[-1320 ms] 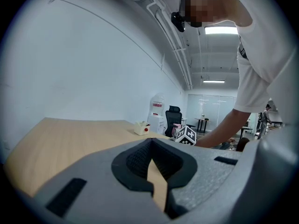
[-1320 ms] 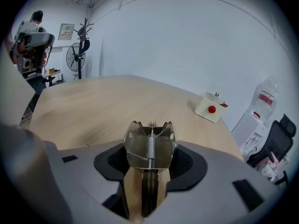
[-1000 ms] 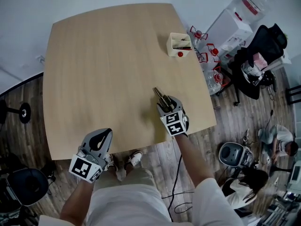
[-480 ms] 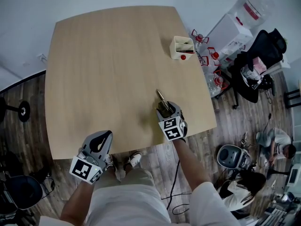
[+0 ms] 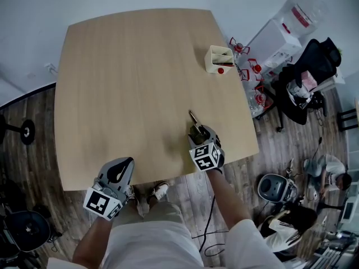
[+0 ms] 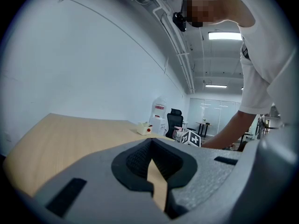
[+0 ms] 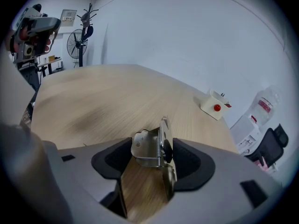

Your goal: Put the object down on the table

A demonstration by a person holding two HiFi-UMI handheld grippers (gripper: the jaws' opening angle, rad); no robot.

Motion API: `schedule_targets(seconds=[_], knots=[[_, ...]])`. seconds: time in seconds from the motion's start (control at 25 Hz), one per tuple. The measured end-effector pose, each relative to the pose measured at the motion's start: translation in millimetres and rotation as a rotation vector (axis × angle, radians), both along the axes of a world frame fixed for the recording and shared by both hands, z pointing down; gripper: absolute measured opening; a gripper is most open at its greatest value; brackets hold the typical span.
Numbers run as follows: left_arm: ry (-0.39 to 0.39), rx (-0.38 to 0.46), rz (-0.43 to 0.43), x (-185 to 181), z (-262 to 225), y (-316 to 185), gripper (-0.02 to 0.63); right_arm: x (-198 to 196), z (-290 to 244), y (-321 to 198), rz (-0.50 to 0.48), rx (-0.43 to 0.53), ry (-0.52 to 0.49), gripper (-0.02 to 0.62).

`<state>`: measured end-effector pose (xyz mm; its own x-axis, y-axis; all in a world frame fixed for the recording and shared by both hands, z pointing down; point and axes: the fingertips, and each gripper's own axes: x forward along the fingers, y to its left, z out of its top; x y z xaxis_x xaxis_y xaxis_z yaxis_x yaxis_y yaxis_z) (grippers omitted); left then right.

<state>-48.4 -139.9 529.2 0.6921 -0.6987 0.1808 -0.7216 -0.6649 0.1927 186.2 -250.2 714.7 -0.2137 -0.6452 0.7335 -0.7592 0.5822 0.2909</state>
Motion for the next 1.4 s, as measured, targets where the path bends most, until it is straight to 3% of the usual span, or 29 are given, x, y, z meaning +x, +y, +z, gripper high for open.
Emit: schedule_targets(seconds=[0.76, 1.4], knots=[[0.001, 0.005, 0.010, -1, 0, 3, 0.005, 0, 2, 9, 0.021, -0.045, -0.050, 0.261], [0.002, 0.000, 0.011, -2, 1, 13, 0.005, 19, -3, 11, 0.065, -0.048, -0.016, 0.278]])
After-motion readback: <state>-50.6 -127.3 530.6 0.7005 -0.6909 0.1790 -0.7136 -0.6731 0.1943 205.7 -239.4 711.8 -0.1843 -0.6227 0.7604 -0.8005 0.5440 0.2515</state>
